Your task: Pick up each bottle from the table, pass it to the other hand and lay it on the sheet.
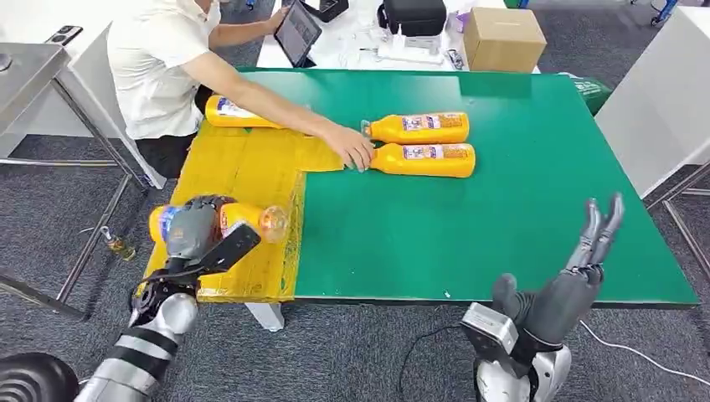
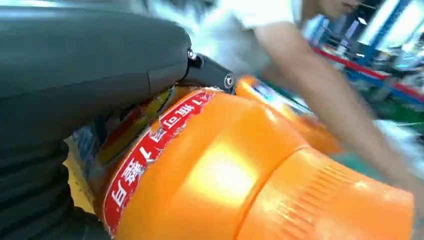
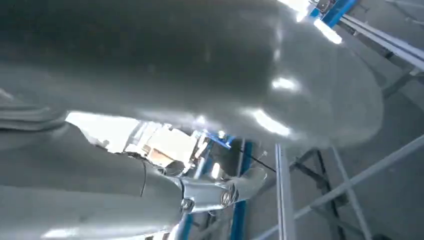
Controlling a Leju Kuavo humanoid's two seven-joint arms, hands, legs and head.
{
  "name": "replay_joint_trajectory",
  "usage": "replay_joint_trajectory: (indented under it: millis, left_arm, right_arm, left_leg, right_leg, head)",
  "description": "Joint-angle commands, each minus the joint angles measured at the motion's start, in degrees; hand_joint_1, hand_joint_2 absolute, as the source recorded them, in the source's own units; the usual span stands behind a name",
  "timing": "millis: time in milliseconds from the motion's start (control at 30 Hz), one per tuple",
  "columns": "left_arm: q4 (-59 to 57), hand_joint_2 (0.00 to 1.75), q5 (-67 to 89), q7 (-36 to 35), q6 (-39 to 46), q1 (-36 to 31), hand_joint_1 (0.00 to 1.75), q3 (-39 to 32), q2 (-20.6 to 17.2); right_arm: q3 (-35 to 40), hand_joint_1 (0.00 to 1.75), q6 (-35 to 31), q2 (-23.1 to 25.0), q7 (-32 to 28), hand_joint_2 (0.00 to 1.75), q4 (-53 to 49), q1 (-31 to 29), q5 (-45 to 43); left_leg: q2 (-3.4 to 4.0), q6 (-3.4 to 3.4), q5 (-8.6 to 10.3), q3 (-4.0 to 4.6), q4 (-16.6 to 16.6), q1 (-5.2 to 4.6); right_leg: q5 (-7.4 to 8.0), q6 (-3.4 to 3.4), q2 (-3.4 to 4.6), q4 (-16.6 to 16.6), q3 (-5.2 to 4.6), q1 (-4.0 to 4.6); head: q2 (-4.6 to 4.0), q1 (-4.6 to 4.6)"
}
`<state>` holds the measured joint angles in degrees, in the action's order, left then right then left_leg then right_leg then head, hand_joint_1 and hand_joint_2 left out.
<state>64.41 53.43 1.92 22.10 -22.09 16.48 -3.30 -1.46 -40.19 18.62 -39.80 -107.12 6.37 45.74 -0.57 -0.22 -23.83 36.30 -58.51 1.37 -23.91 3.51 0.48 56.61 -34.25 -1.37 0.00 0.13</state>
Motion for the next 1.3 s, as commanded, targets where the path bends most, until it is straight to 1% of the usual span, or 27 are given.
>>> replay_joint_trajectory:
  millis: [33, 167, 233, 300, 333, 367, 400, 433, 467, 500, 600, 633, 667, 700, 733, 767, 800, 833, 900, 933, 1000, 1100, 1167, 1233, 1267, 1300]
  left_arm:
    - [-18.6, 1.75, 5.84, -3.14, -1.73, -11.29, 1.75, 1.25, 2.03]
    - [-18.6, 1.75, 5.84, -3.14, -1.73, -11.29, 1.75, 1.25, 2.03]
    - [-18.6, 1.75, 5.84, -3.14, -1.73, -11.29, 1.75, 1.25, 2.03]
    - [-21.24, 1.75, 7.03, -4.68, -2.3, -12.66, 1.75, 2.09, 2.59]
    - [-24.54, 1.75, 7.31, -5.31, -3.7, -14.09, 1.75, 2.09, 3.64]
    - [-26.25, 1.75, 7.38, -6.12, -4.84, -14.91, 1.75, 2.03, 4.59]
    - [-29.25, 1.75, 6.7, -6.31, -6.32, -15.93, 1.75, 1.53, 5.88]
    - [-31.93, 1.75, 4.66, -5.04, -6.98, -16.62, 1.75, 0.06, 7.23]
    - [-33.94, 1.75, 2.95, -3.71, -8.46, -17.07, 1.75, -0.84, 8.19]
    - [-35.4, 1.75, 1.47, -2.61, -9.59, -17.08, 1.75, -1.54, 9.02]
    - [-37.63, 1.75, -3.13, 0.54, -12.01, -17.14, 1.75, -4.14, 10.48]
    - [-38.11, 1.75, -4.82, 1.64, -12.56, -17.27, 1.55, -5.09, 10.68]
    - [-38.26, 1.75, -6.9, 2.96, -13.47, -17.28, 0.33, -6.31, 10.94]
    - [-38.33, 1.75, -8.46, 3.99, -14.43, -17.31, 0.35, -7.11, 11.08]
    - [-38.24, 1.75, -10.58, 5.07, -15.61, -17.24, 0.23, -8.49, 11.34]
    - [-38.29, 1.75, -11.94, 5.9, -16.87, -17.25, 0.05, -8.96, 11.36]
    - [-38.3, 1.75, -13.23, 6.44, -17.78, -17.26, 0.0, -9.06, 11.3]
    - [-38.26, 1.75, -13.45, 6.37, -17.36, -17.26, 0.0, -8.78, 11.25]
    - [-38.8, 1.75, -14.33, 5.81, -16.62, -17.46, 0.0, -7.99, 11.17]
    - [-38.94, 1.75, -14.61, 5.8, -16.57, -17.52, 0.0, -7.93, 11.16]
    - [-39.33, 1.75, -15.88, 6.08, -16.43, -17.52, 0.0, -8.07, 11.14]
    - [-39.67, 1.75, -18.07, 6.82, -17.46, -17.58, 0.0, -8.24, 11.29]
    - [-39.67, 1.75, -18.07, 6.82, -17.46, -17.58, 0.0, -8.24, 11.29]
    - [-39.67, 1.75, -18.07, 6.82, -17.46, -17.58, 0.0, -8.24, 11.29]
    - [-39.67, 1.75, -18.07, 6.82, -17.46, -17.58, 0.0, -8.24, 11.29]
    - [-39.45, 1.75, -18.71, 7.41, -17.74, -17.51, 0.0, -8.26, 11.42]
  right_arm:
    - [1.67, 0.0, 0.19, -0.61, -0.2, 0.0, 6.84, -1.3, -0.77]
    - [1.67, 0.0, 0.19, -0.61, -0.2, 0.0, 6.84, -1.3, -0.77]
    - [1.67, 0.0, 0.19, -0.61, -0.2, 0.0, 6.84, -1.3, -0.77]
    - [1.82, 0.0, 0.19, -0.9, -0.2, 0.0, 8.52, -1.53, -1.73]
    - [1.99, 0.0, 0.19, -1.23, -0.2, 0.0, 9.8, -1.47, -1.88]
    - [2.05, 0.0, 0.19, -1.2, -0.2, 0.0, 10.72, -1.69, -2.12]
    - [2.29, 0.0, 0.19, -1.38, -0.2, 0.0, 11.78, -1.92, -2.48]
    - [2.48, 0.0, 0.19, -1.62, -0.2, 0.0, 12.41, -2.16, -2.75]
    - [2.58, 0.0, 0.19, -1.77, -0.2, 0.0, 13.19, -2.41, -2.81]
    - [2.9, 0.0, 0.19, -2.07, -0.2, 0.0, 13.97, -2.64, -3.2]
    - [3.7, 0.0, 0.19, -2.68, -0.2, 0.0, 15.49, -3.17, -3.6]
    - [3.84, 0.0, 0.19, -2.73, -0.2, 0.0, 15.88, -3.33, -3.51]
    - [4.07, 0.0, 0.19, -2.77, -0.2, 0.0, 16.28, -3.37, -3.67]
    - [4.13, 0.0, 0.19, -2.75, -0.2, 0.0, 16.5, -3.38, -3.57]
    - [4.28, 0.0, 0.19, -2.84, -0.2, 0.0, 16.8, -3.4, -3.69]
    - [4.26, 0.0, 0.19, -2.89, -0.2, 0.0, 16.99, -3.46, -3.67]
    - [4.17, 0.0, 0.19, -2.87, -0.2, 0.0, 17.21, -3.55, -3.55]
    - [4.0, 0.0, 0.19, -2.85, -0.2, 0.0, 17.37, -3.61, -3.59]
    - [3.33, 0.0, 0.19, -2.73, -0.2, 0.0, 17.57, -3.75, -3.18]
    - [3.19, 0.0, 0.19, -2.72, -0.2, 0.0, 17.69, -3.82, -3.33]
    - [2.67, 0.0, 0.19, -2.72, -0.2, 0.0, 18.16, -3.88, -3.11]
    - [2.12, 0.0, 0.19, -2.81, -0.2, 0.0, 18.96, -4.06, -2.83]
    - [2.12, 0.0, 0.19, -2.81, -0.2, 0.0, 18.96, -4.06, -2.83]
    - [2.12, 0.0, 0.19, -2.81, -0.2, 0.0, 18.96, -4.06, -2.83]
    - [2.12, 0.0, 0.19, -2.81, -0.2, 0.0, 18.96, -4.06, -2.83]
    - [1.99, 0.0, 0.19, -2.89, -0.2, 0.0, 19.31, -4.17, -2.93]
  left_leg:
    - [-0.06, 0.08, 0.0, -0.18, 0.05, 0.03]
    - [-0.01, 0.12, -0.07, -0.29, 0.06, 0.02]
    - [0.0, 0.08, -0.04, -0.19, 0.04, 0.02]
    - [0.02, 0.06, -0.04, -0.14, 0.02, 0.03]
    - [0.04, 0.14, -0.15, -0.44, 0.05, 0.05]
    - [-0.09, 0.08, -0.02, -0.2, 0.04, 0.04]
    - [-0.09, 0.11, -0.05, -0.3, 0.06, 0.05]
    - [-0.09, 0.07, 0.0, -0.16, 0.05, 0.04]
    - [-0.17, 0.12, -0.01, -0.25, 0.05, 0.05]
    - [-0.11, 0.11, 0.01, -0.21, 0.07, 0.02]
    - [-0.02, 0.11, -0.01, -0.22, 0.06, 0.02]
    - [0.01, 0.08, -0.01, -0.12, 0.04, 0.0]
    - [0.04, 0.18, -0.07, -0.38, 0.08, 0.02]
    - [0.04, 0.08, -0.02, -0.19, 0.07, -0.01]
    - [0.05, 0.13, -0.06, -0.37, 0.1, 0.0]
    - [0.01, 0.1, -0.03, -0.35, 0.13, -0.02]
    - [0.02, 0.07, -0.03, -0.28, 0.08, -0.01]
    - [0.1, 0.11, -0.06, -0.41, 0.12, 0.0]
    - [0.04, 0.08, -0.04, -0.25, 0.05, 0.01]
    - [0.04, 0.12, -0.06, -0.33, 0.07, 0.02]
    - [0.04, 0.08, -0.02, -0.23, 0.06, -0.02]
    - [0.09, 0.11, -0.04, -0.34, 0.09, -0.01]
    - [0.01, 0.06, 0.0, -0.2, 0.05, -0.01]
    - [0.11, 0.14, -0.06, -0.4, 0.1, 0.0]
    - [0.04, 0.07, -0.01, -0.22, 0.05, -0.02]
    - [0.07, 0.11, -0.03, -0.32, 0.08, 0.0]
  right_leg:
    - [-0.01, -0.13, -0.14, -0.09, 0.23, 0.07]
    - [-0.07, -0.19, -0.12, -0.09, 0.34, 0.08]
    - [-0.04, -0.13, -0.08, -0.07, 0.23, 0.06]
    - [-0.03, -0.11, -0.05, -0.04, 0.18, 0.06]
    - [-0.13, -0.25, -0.1, -0.1, 0.49, 0.12]
    - [-0.05, -0.13, -0.17, -0.08, 0.28, 0.08]
    - [-0.08, -0.18, -0.2, -0.11, 0.39, 0.11]
    - [-0.03, -0.11, -0.17, -0.09, 0.22, 0.07]
    - [-0.06, -0.15, -0.27, -0.12, 0.38, 0.11]
    - [-0.03, -0.12, -0.19, -0.12, 0.3, 0.07]
    - [-0.01, -0.11, -0.09, -0.13, 0.31, 0.06]
    - [-0.01, -0.07, -0.04, -0.07, 0.19, 0.03]
    - [-0.05, -0.19, -0.09, -0.17, 0.49, 0.09]
    - [-0.01, -0.09, -0.01, -0.1, 0.28, 0.03]
    - [-0.04, -0.17, -0.04, -0.15, 0.48, 0.07]
    - [-0.03, -0.15, -0.05, -0.15, 0.45, 0.04]
    - [-0.01, -0.1, -0.02, -0.11, 0.38, 0.03]
    - [-0.02, -0.16, 0.02, -0.16, 0.49, 0.06]
    - [-0.01, -0.1, -0.01, -0.1, 0.34, 0.05]
    - [-0.04, -0.15, -0.05, -0.12, 0.43, 0.07]
    - [-0.01, -0.08, 0.0, -0.07, 0.31, 0.02]
    - [-0.01, -0.14, 0.0, -0.11, 0.41, 0.04]
    - [0.0, -0.06, -0.03, -0.07, 0.28, 0.02]
    - [-0.01, -0.18, 0.0, -0.15, 0.48, 0.07]
    - [0.0, -0.07, 0.0, -0.07, 0.29, 0.01]
    - [-0.01, -0.13, 0.0, -0.12, 0.4, 0.04]
  head:
    - [0.0, -0.02]
    - [0.0, 0.0]
    - [0.0, 0.02]
    - [0.0, 0.0]
    - [0.0, 0.0]
    - [0.0, -0.02]
    - [0.0, 0.0]
    - [0.0, 0.0]
    - [0.0, 0.0]
    - [0.0, 0.0]
    - [0.0, 0.0]
    - [0.0, 0.02]
    - [0.0, 0.0]
    - [0.0, 0.0]
    - [0.0, 0.0]
    - [0.0, -0.02]
    - [0.0, -0.02]
    - [0.0, 0.0]
    - [0.0, -0.02]
    - [0.0, 0.02]
    - [0.0, 0.0]
    - [0.0, 0.0]
    - [0.0, -0.02]
    - [0.0, 0.0]
    - [0.0, -0.02]
    - [0.0, 0.0]
